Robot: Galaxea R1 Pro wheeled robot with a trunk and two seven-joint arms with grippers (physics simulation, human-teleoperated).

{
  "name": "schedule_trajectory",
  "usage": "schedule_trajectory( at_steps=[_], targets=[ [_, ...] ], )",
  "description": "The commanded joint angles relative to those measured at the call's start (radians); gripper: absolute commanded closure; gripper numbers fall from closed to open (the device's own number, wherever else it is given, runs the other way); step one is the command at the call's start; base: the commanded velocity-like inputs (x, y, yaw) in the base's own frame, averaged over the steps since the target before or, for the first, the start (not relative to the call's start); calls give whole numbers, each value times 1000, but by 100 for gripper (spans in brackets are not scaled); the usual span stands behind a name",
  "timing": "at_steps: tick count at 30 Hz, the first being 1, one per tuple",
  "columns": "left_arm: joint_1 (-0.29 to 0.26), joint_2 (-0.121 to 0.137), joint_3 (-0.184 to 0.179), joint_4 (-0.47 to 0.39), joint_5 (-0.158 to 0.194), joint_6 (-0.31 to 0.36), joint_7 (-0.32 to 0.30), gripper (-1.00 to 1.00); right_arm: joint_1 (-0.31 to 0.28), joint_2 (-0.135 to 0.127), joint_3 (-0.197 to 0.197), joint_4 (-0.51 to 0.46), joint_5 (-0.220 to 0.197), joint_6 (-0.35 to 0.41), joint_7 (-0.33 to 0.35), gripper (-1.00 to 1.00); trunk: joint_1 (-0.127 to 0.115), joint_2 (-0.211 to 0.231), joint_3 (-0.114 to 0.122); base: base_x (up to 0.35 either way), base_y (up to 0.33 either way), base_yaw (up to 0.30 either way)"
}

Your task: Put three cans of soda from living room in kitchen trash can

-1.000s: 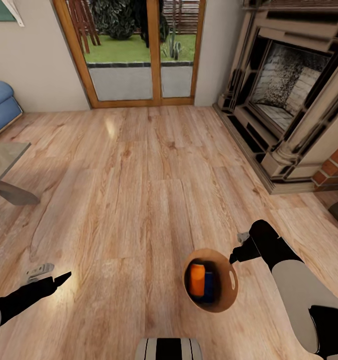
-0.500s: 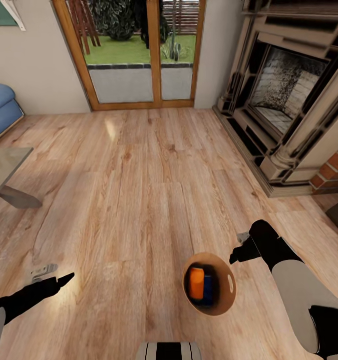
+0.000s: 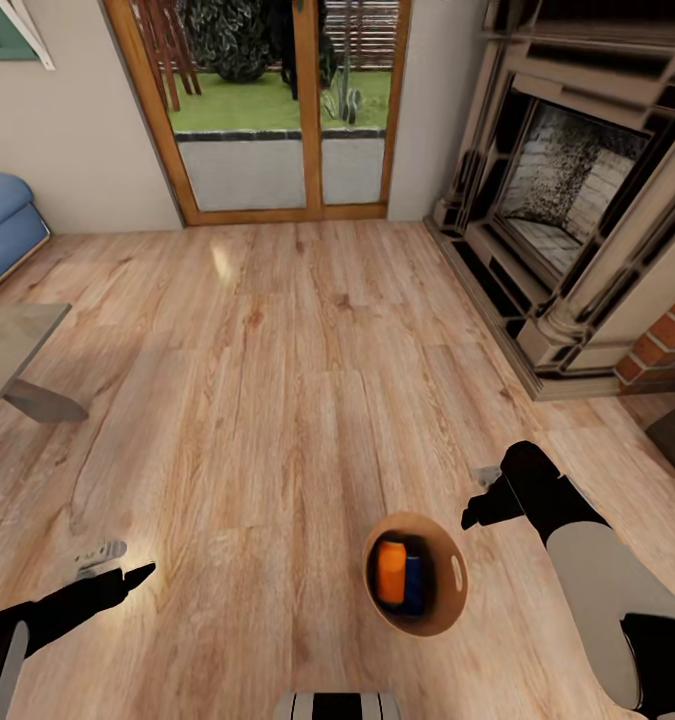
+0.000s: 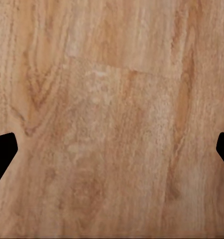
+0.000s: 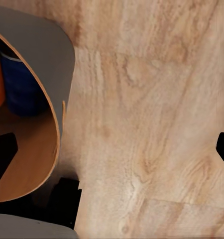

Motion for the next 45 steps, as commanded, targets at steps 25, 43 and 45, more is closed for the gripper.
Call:
schedule_trajectory(
  at_steps=[25,43,45],
  targets=[
    [0,6,-30,365,0,-202,88,-100,79,-50,0,-258,-55,0,7,-100,-96,175,78,0,0,0],
    [-2,9,-73,730,0,-528,158,-100,518,-84,9,-756,-72,0,10,-100,-165,301,135,0,0,0],
    [-2,9,-75,749,1,-544,161,-100,551,-91,7,-774,-72,0,10,-100,-173,315,141,0,0,0]
  ],
)
